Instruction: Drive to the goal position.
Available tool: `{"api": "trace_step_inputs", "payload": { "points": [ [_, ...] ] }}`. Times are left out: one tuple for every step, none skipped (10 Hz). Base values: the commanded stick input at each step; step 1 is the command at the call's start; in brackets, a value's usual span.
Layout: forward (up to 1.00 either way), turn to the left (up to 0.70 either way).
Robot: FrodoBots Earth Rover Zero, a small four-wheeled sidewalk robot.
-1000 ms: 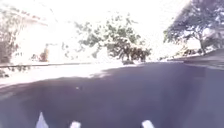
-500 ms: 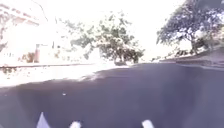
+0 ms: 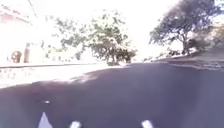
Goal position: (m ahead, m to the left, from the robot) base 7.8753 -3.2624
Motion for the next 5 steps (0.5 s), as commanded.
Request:
{"api": "trace_step_inputs", "payload": {
  "points": [
    [0.70, -0.35],
    [0.70, -0.35],
    [0.70, -0.35],
    [0.70, -0.35],
    [0.70, -0.35]
  ]
}}
